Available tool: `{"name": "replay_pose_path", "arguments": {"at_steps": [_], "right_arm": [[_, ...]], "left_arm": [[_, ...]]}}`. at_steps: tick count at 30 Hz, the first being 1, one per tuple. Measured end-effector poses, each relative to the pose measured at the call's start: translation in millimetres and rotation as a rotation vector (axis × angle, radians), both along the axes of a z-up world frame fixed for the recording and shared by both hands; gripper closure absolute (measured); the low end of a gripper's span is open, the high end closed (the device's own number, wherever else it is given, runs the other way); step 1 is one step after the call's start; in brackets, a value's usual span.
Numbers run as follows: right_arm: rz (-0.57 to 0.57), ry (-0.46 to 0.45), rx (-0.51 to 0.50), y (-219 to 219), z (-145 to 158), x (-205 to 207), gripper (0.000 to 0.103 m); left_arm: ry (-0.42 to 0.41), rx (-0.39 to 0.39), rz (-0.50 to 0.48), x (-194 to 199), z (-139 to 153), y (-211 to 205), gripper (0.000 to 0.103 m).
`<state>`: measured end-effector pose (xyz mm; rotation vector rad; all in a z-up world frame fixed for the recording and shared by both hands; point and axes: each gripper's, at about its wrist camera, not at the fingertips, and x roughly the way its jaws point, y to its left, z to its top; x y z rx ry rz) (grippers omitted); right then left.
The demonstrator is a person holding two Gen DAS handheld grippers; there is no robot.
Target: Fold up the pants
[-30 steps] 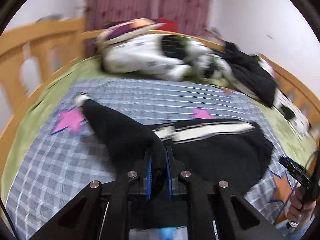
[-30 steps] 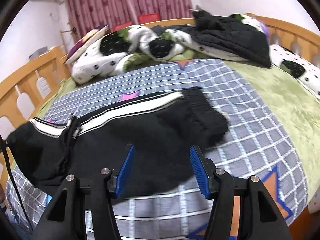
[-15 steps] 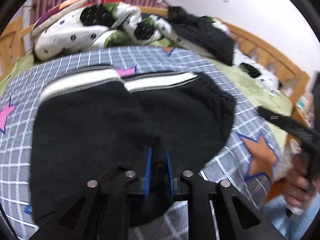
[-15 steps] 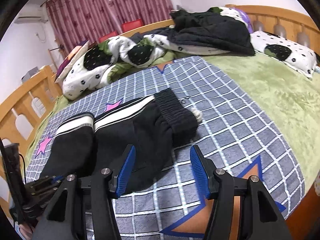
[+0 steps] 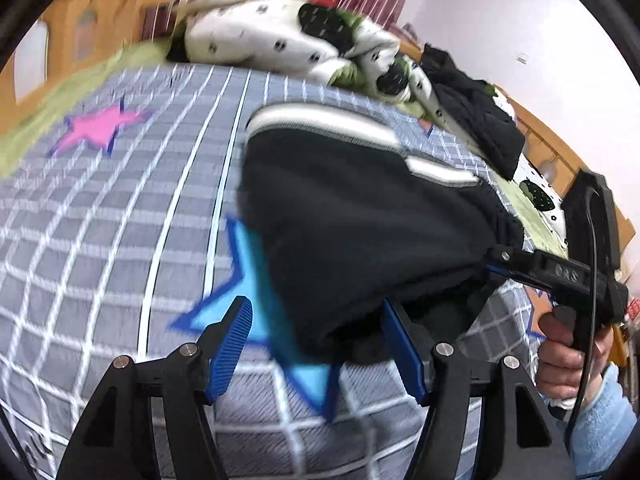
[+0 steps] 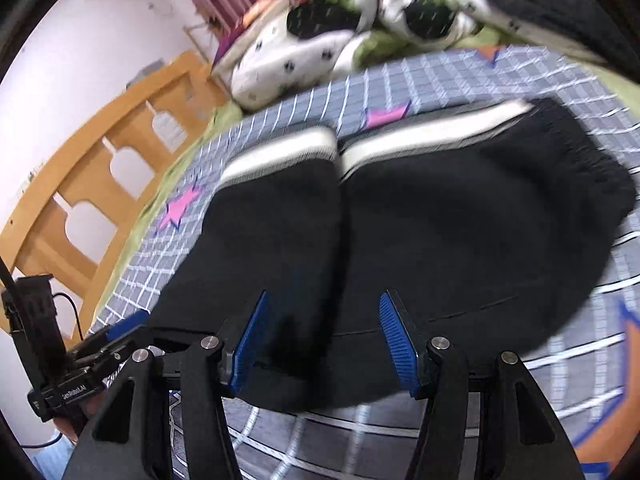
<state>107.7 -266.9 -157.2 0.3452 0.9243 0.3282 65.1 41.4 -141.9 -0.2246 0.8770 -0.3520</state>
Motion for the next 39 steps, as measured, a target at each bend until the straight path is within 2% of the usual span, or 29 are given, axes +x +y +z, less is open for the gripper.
{"name": "replay_pose_path", "arguments": {"at_steps": [3, 5, 7, 9, 11, 15, 18, 22, 23, 24, 27, 29, 32, 34, 35, 37, 39], "right_arm": [[0.027, 0.081, 0.067, 15, -19, 12, 0.048], [0.041, 0.108, 0.113, 22, -25, 17, 0.053], [0.053, 0.093, 0.111, 26, -19, 22, 0.081], [0.085, 0.027, 0.127, 24, 4, 21, 0.085], [0.097, -0.055, 0.155, 16, 32, 20, 0.085], [0.132, -0.170, 0.124, 4, 77, 18, 0.086], [0.142, -0.245, 0.078, -11, 94, 11, 0.086], [0.122, -0.280, 0.061, -42, 104, 15, 0.087], [0.106, -0.283, 0.059, -53, 106, 20, 0.087], [0.089, -0.283, 0.060, -61, 108, 25, 0.087], [0.041, -0.286, 0.073, -96, 111, 35, 0.087], [0.007, -0.304, 0.088, -121, 114, 33, 0.087], [-0.024, -0.346, 0.059, -147, 113, 22, 0.087], [-0.069, -0.333, -0.031, -163, 97, 18, 0.088], [-0.088, -0.297, -0.048, -169, 88, 20, 0.088], [-0.130, -0.157, -0.058, -187, 48, 24, 0.087], [-0.133, -0.066, -0.120, -189, 11, 28, 0.087]], "left_arm": [[0.056, -0.029, -0.023, -3, -21, -2, 0.039], [0.051, -0.024, -0.026, -1, -26, -13, 0.039], [0.031, -0.008, -0.045, 0, -23, -26, 0.039], [0.032, -0.003, -0.069, 3, -22, -41, 0.039], [0.027, 0.009, -0.074, 6, -24, -50, 0.039], [0.001, 0.093, -0.069, 6, -23, -72, 0.039], [-0.019, 0.162, -0.080, 2, -23, -90, 0.039], [-0.053, 0.248, -0.049, -3, -27, -104, 0.039], [-0.059, 0.246, -0.042, -3, -28, -105, 0.043], [-0.065, 0.233, -0.043, -4, -27, -104, 0.056], [-0.054, 0.152, -0.083, -1, -20, -107, 0.072], [-0.060, 0.126, -0.113, -1, -16, -115, 0.081], [-0.099, 0.131, -0.145, -7, -8, -130, 0.078], [-0.085, 0.130, -0.162, -7, -11, -134, 0.078], [-0.075, 0.137, -0.162, -8, -15, -136, 0.079], [-0.059, 0.139, -0.169, -6, -20, -134, 0.080], [-0.054, 0.132, -0.160, -9, -21, -130, 0.079]]}}
